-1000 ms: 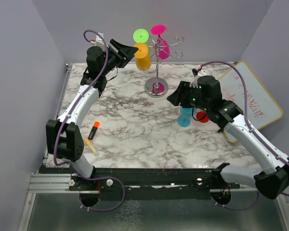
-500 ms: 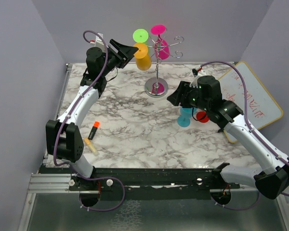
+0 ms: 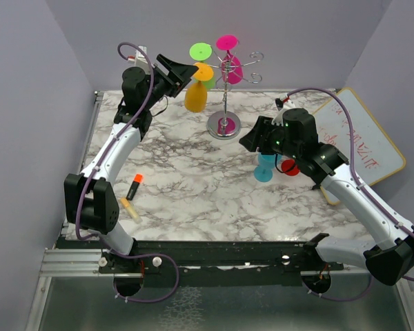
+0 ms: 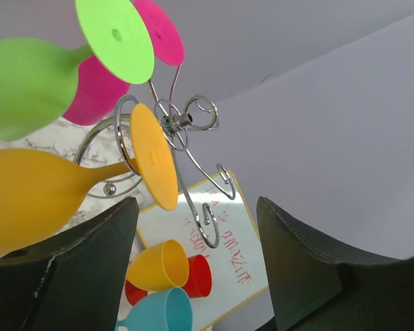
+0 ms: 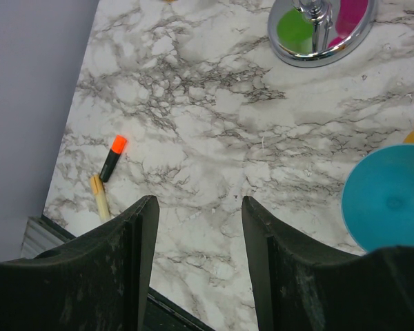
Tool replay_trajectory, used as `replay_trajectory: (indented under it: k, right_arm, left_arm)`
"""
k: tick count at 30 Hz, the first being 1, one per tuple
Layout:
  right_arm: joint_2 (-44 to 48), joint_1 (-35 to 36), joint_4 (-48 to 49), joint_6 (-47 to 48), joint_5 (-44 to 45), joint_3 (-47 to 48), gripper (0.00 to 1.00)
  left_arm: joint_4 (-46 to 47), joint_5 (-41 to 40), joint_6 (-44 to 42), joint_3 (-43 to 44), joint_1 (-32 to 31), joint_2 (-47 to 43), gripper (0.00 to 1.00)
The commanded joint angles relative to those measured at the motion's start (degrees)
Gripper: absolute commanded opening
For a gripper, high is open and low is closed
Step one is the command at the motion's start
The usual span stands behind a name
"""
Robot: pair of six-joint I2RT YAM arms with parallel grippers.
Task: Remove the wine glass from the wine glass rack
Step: Pick up the wine glass from the wine rack.
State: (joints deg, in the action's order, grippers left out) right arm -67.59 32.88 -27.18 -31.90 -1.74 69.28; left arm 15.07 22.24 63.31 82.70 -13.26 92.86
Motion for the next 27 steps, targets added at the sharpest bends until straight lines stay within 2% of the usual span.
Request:
replay_trajectory:
  k: [1,6,9,16,27]
  right_arm:
    - [-0.21,-0.18,-1.69,0.63,1.31,-0.46,0.57]
    - [-0.35,-0.14,-1.65,0.63,1.06,-0.3,0.57]
    - [-0.35,-0.19,-1.65,0.61,0.97,-0.28,0.57]
    - [-0.11,-0.16,-1.65,0.61,1.24,-0.24,0.57]
    - [-0.28,-0.19,-1.72,0.85,1.35,-0.12,0.57]
  left_arm:
    - [1.72,1.59,-0.44,1.77,-0.28,-1.58,0.72]
    - [1.34,1.58,-1.31,2.54,-0.28,-1.86,0.73]
    - [-2.07,0.07,-2.8,2.81,-0.28,-1.57,0.73]
    - [-7.17,-0.44,-4.71,5.46,-0.28,1.35,0.66]
    - [-8.91,-0.98,-5.45,8.89,-0.75,5.51,0.56]
